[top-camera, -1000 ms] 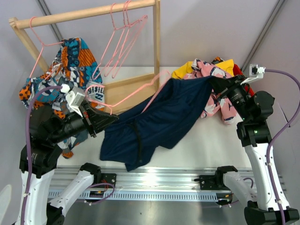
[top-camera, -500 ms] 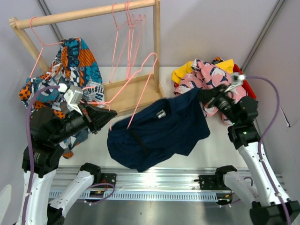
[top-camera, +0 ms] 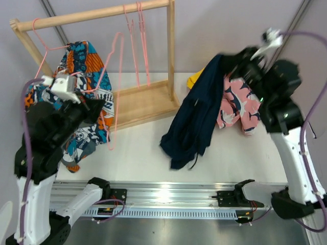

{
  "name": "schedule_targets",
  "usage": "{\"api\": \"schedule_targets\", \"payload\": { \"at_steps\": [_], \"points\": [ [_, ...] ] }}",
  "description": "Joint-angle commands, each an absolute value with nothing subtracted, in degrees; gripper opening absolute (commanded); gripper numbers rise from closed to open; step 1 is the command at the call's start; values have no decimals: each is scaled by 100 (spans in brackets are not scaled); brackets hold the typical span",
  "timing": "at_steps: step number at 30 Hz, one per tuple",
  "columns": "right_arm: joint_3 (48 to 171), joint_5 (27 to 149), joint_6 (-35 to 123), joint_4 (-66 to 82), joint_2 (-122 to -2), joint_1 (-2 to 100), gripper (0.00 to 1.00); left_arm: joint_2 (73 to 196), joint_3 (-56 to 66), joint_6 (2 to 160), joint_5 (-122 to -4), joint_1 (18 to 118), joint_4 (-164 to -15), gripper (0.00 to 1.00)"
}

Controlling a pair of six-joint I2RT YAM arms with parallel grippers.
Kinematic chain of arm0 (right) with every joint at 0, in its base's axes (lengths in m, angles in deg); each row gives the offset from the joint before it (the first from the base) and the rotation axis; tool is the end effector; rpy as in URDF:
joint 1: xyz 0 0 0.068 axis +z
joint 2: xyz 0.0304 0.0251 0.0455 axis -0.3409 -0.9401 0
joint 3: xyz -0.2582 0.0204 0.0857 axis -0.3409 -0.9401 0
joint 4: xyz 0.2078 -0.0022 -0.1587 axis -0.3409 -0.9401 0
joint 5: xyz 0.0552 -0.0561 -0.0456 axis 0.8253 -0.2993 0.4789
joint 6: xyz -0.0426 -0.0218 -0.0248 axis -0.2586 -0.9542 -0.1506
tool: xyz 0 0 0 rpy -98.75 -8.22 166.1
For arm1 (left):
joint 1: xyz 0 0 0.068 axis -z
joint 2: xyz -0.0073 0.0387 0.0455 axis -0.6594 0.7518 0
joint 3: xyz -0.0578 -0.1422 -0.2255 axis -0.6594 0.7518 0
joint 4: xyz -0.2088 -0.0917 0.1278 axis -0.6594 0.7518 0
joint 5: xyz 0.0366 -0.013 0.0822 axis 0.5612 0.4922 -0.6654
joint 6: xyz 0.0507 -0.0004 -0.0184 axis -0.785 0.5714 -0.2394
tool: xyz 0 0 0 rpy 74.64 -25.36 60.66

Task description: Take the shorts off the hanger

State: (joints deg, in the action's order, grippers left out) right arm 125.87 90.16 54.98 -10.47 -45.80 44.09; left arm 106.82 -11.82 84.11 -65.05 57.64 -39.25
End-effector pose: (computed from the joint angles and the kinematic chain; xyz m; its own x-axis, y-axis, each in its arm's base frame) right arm 0.1849 0.0898 0.5336 -0.0460 0.3073 -0.9505 -0.5735 0.7709 0.2770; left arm 0.0935 -0.0316 0.5014 -0.2178 -0.1984 -0.9556 0.3399 0.9024 -0.2648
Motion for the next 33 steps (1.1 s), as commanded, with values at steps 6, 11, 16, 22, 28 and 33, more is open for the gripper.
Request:
{"api": "schedule_targets", "payload": {
  "at_steps": [6,11,16,22,28,33],
  "points": [
    [16288,8021,5496,-858,-6839,2328,0,10500,-1791,7963,-7990,5786,-3160,0],
    [16163,7354,5330,-333,-7290,1872,0,11034,-1483,7945,-8069,5787,-3703,0],
    [14396,7273,5258,222,-7070,1738,0,11975,-1780,7893,-8236,5778,-4327,0],
    [10847,8255,6056,1398,-5765,1694,36,13520,-3148,7840,-8500,5681,-4602,0],
    [8323,8671,6445,2394,-4575,1747,48,14603,-5442,7638,-8764,5681,-4032,0],
    [7889,8803,6340,2068,-4082,1765,48,14719,-6115,7638,-8817,5672,-3977,0]
  ]
}}
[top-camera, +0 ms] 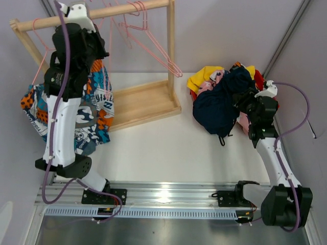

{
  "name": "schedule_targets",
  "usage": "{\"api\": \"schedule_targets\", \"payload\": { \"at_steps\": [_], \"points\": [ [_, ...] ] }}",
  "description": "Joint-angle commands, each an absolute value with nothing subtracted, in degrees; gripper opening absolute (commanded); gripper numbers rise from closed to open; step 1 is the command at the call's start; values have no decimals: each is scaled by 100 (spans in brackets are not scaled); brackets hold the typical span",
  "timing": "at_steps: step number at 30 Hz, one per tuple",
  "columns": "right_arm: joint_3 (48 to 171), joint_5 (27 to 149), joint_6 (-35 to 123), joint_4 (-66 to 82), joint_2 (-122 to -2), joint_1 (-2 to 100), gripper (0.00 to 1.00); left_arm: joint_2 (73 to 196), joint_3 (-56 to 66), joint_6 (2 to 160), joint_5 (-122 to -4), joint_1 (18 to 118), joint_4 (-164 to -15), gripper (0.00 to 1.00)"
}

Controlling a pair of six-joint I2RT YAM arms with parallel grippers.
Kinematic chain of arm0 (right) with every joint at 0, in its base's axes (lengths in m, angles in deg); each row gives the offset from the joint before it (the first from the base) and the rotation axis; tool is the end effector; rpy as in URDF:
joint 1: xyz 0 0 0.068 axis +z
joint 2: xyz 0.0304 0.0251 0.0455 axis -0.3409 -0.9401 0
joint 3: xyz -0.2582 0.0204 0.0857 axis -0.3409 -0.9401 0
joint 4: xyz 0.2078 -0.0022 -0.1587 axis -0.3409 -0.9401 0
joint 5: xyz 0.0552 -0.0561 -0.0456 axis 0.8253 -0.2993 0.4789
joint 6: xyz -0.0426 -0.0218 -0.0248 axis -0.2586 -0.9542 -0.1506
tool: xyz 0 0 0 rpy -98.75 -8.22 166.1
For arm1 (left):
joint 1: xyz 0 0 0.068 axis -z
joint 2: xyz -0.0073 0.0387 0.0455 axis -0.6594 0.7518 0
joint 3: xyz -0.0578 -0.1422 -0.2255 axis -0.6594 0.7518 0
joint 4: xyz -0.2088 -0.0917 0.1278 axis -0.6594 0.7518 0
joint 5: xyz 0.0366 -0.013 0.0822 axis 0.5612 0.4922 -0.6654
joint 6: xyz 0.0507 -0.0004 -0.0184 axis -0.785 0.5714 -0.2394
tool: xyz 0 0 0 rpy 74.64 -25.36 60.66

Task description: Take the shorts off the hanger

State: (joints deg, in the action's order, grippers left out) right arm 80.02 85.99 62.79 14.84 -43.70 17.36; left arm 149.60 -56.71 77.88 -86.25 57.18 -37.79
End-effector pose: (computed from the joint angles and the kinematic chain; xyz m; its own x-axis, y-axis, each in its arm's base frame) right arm 0.2583 -0.0079 0.3168 -0.1841 0.4370 -0.8804 0.0259 0.8976 0.4401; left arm 0.2626 -0.0654 0.5754 -0.1156 -0.1145 -0.9867 0.0018 0.9933 -0.1155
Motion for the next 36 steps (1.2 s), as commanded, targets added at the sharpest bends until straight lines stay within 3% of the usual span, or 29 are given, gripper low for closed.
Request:
{"api": "schedule_targets", "payload": {
  "at_steps": [1,15,29,32,33,35,36],
  "points": [
    [7776,8829,6339,2059,-4012,1773,50,14675,-6071,7646,-8817,5681,-4056,0],
    [7485,8953,6392,1901,-3642,1782,49,14507,-5403,7541,-8931,5681,-4259,0],
    [7186,8926,6190,1664,-3299,1730,48,16133,-6589,7611,-8694,5549,-4223,0],
    [7186,8935,6146,1594,-3220,1712,53,16222,-6441,7673,-8667,5540,-4268,1],
    [7194,8935,6129,1567,-3185,1712,62,16204,-6396,7690,-8633,5540,-4259,1],
    [7194,8874,6137,1506,-3150,1703,91,16117,-6107,7760,-8589,5540,-4259,2],
    [7203,8865,6155,1488,-3124,1703,99,16038,-5993,7795,-8545,5540,-4294,4]
  ]
}}
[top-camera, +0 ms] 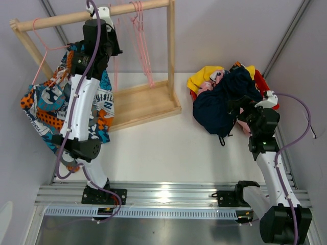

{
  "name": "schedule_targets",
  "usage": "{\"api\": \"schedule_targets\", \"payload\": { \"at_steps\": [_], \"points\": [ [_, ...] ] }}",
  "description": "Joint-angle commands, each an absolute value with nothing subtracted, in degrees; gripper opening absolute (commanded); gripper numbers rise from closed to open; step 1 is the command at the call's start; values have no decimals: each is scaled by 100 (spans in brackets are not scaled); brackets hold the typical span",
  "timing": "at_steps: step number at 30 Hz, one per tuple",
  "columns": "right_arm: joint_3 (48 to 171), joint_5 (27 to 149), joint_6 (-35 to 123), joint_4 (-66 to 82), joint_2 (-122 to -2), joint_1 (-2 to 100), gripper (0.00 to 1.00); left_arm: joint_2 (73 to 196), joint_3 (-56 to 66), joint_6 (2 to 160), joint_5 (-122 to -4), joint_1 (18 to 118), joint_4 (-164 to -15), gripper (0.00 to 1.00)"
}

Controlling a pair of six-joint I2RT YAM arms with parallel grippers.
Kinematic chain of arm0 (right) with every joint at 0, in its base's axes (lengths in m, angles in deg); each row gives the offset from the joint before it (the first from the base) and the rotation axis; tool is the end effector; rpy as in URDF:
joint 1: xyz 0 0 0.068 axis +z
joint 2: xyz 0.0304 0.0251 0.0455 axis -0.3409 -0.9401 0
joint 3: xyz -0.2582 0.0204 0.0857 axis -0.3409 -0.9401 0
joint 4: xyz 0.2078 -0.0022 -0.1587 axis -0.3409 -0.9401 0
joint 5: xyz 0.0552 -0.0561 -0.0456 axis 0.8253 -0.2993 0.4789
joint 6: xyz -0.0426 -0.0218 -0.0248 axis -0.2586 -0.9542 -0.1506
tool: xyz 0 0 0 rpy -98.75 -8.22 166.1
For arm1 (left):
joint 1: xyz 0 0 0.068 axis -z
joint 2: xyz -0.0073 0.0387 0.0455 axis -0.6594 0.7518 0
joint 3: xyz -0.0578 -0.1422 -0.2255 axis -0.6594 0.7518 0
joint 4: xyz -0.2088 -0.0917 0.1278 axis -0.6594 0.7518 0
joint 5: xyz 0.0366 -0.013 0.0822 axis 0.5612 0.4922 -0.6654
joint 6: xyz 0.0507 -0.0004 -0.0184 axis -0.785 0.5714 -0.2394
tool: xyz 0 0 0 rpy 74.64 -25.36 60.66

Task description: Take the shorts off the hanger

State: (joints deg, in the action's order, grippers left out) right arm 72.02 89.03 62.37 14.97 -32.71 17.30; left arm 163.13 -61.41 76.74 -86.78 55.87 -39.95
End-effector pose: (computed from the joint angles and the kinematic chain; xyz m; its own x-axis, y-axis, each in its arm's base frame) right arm 0.2169 -0.0044 0.3085 -0.1577 0.4265 -0.8906 -0.0455 0.8978 0.4380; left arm 0.3513 -0.0818 0.5309 -0.2228 -0.0685 -0.9725 -0.0366 0.9974 -0.0619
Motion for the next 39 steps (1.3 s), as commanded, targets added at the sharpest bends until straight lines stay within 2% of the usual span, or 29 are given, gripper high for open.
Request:
{"api": "schedule_targets", "payload": {
  "at_steps": [1,5,6,9,10,14,15,20,25,32,39],
  "points": [
    [7203,8847,6172,1453,-3115,1703,99,15820,-5739,7831,-8510,5540,-4337,12],
    [7229,8891,6225,1409,-3045,1703,100,15142,-4903,7875,-8343,5540,-4469,39],
    [7229,8926,6234,1400,-3018,1703,100,14984,-4693,7866,-8307,5549,-4487,50],
    [7282,8961,6234,1295,-2939,1703,100,14377,-4410,7744,-8123,5549,-4391,66],
    [7326,8979,6234,1225,-2913,1703,99,14272,-4444,7673,-8131,5549,-4330,75],
    [7388,9023,6208,1075,-2772,1703,99,13806,-4480,7515,-8516,5549,-4022,87],
    [7396,9040,6208,1049,-2746,1703,99,13639,-4488,7471,-8648,5541,-3961,99],
    [7449,9128,6164,882,-2640,1703,99,13313,-4471,7155,-9598,5374,-3915,99],
    [7589,9356,6128,592,-2684,1712,100,13128,-4164,7049,-10293,4716,-3907,99],
    [7880,9717,6216,486,-3044,1975,99,13110,-3778,7259,-9714,3257,-3951,99],
    [8108,9542,6331,504,-3273,2757,99,13251,-3399,7628,-8589,1869,-4171,99]
  ]
}}
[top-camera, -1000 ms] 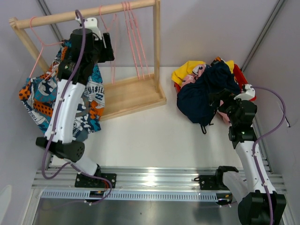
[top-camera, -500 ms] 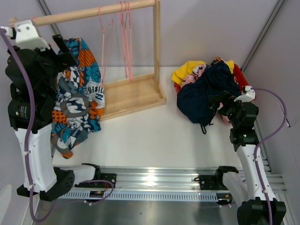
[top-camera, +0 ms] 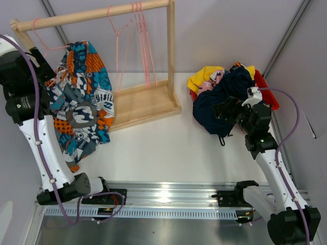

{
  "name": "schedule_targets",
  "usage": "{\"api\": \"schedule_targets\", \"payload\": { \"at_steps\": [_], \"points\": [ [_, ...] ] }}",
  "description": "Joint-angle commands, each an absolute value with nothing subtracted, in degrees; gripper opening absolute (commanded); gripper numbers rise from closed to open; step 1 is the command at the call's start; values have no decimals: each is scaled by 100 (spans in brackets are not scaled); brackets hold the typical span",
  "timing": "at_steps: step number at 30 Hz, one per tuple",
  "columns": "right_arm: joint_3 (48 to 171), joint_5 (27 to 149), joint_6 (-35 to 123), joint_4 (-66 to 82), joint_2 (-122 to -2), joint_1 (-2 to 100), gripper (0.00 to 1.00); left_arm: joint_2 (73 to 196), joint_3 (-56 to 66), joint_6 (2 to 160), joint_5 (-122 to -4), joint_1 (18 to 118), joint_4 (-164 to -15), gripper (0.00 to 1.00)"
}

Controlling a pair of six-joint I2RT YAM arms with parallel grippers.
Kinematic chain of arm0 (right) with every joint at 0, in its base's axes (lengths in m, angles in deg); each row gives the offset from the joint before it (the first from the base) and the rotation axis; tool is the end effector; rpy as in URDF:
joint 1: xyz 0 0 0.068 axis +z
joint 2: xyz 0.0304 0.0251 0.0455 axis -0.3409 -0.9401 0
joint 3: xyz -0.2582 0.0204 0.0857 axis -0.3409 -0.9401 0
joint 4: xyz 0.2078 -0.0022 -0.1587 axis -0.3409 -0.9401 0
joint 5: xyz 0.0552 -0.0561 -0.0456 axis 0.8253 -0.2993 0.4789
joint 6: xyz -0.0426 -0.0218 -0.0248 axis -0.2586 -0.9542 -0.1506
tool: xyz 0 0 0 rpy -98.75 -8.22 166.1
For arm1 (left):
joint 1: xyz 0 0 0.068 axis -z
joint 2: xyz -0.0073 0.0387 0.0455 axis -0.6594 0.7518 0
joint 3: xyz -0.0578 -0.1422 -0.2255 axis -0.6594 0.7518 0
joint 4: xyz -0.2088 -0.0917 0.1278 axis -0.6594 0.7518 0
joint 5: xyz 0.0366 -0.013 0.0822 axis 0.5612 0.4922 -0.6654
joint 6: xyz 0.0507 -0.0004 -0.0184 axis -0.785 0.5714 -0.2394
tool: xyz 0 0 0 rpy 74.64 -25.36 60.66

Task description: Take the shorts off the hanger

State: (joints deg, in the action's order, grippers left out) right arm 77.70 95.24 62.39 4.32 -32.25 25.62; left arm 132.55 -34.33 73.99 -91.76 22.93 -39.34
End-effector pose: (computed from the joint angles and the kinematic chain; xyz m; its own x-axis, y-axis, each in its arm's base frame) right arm 0.2094 0.0302 0.3258 -0.3298 0.3787 -0.8647 -0.2318 0.8555 0.4631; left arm 0.1952 0.0778 0.5443 -0.1247 -0.1196 -0.9850 -0.6327 0.7743 -0.0140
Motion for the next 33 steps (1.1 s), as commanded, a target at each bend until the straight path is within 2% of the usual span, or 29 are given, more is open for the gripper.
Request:
{"api": "schedule_targets", "payload": {
  "at_steps": [1,5,13,16,19,20,29,33],
  "points": [
    [8152,9411,6313,443,-3299,2845,100,13312,-3425,7681,-8501,1753,-4180,99],
    [8284,8997,6199,231,-3308,3354,99,13716,-3592,7875,-7677,1384,-4057,98],
    [7968,8672,6304,240,-3071,3496,99,13954,-3522,8086,-6787,1366,-4136,91],
    [7906,8619,6278,214,-3027,3487,99,14016,-3461,8138,-6383,1374,-4135,83],
    [7828,8610,6252,240,-3018,3496,99,13928,-3242,8217,-6137,1409,-4205,72],
    [7792,8601,6252,292,-3018,3487,100,13841,-3162,8226,-6110,1488,-4241,65],
    [7450,8601,6322,574,-3001,3487,99,13673,-3021,8016,-6364,2209,-4127,39],
    [7361,8575,6313,618,-2992,3496,100,13717,-2959,7972,-6514,2420,-4136,18]
  ]
}}
